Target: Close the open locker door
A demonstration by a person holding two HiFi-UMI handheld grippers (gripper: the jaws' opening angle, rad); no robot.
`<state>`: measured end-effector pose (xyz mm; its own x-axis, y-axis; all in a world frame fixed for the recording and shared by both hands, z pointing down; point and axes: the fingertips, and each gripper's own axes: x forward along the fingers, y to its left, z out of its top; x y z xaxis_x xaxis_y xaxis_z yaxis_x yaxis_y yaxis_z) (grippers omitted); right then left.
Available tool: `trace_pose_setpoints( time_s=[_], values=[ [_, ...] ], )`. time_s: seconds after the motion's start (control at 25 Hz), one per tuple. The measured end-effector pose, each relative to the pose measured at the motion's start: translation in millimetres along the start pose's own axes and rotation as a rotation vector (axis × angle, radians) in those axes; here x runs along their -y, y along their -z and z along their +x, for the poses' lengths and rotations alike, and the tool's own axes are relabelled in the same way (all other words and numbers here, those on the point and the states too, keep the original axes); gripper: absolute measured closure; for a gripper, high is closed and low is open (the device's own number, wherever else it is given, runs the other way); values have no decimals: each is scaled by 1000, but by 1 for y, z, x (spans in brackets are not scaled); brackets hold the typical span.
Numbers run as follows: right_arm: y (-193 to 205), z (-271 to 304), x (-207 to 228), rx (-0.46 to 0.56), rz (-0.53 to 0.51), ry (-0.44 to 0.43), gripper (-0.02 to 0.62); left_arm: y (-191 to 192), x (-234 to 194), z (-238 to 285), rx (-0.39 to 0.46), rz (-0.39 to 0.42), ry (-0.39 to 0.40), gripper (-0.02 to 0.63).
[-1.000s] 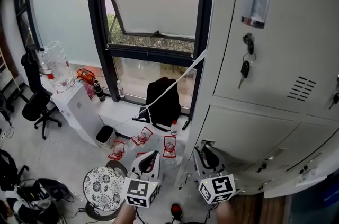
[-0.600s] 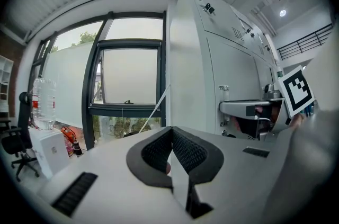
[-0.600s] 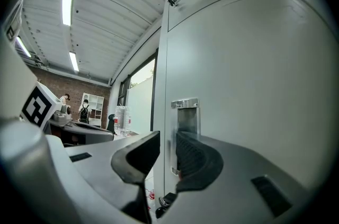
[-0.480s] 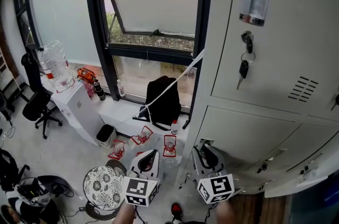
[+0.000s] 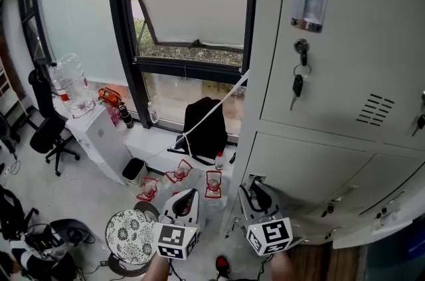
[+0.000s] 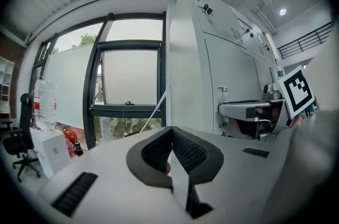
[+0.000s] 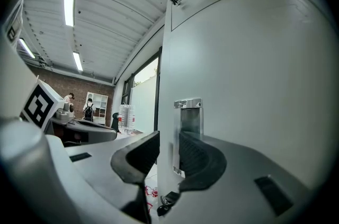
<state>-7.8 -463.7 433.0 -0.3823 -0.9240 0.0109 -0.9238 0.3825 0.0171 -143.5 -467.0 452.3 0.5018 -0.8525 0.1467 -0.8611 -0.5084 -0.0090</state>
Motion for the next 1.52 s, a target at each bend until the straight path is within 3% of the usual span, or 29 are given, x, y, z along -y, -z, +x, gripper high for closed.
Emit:
trace_pose_setpoints(
  time_s=[0.4, 0.56, 1.0, 1.52],
  values=[
    [0, -18, 11, 7, 7, 15, 463, 2, 14, -2, 2, 2, 16, 584],
    [-1, -24, 13, 7, 14, 24, 416, 0, 22, -4, 10, 7, 28, 584],
    [-12, -46, -3, 27, -6, 27, 413, -4, 28, -33, 26, 14, 21, 584],
    [-20, -112, -8, 20, -43, 125, 431, -10, 58, -79, 61, 31, 75, 584]
  ],
)
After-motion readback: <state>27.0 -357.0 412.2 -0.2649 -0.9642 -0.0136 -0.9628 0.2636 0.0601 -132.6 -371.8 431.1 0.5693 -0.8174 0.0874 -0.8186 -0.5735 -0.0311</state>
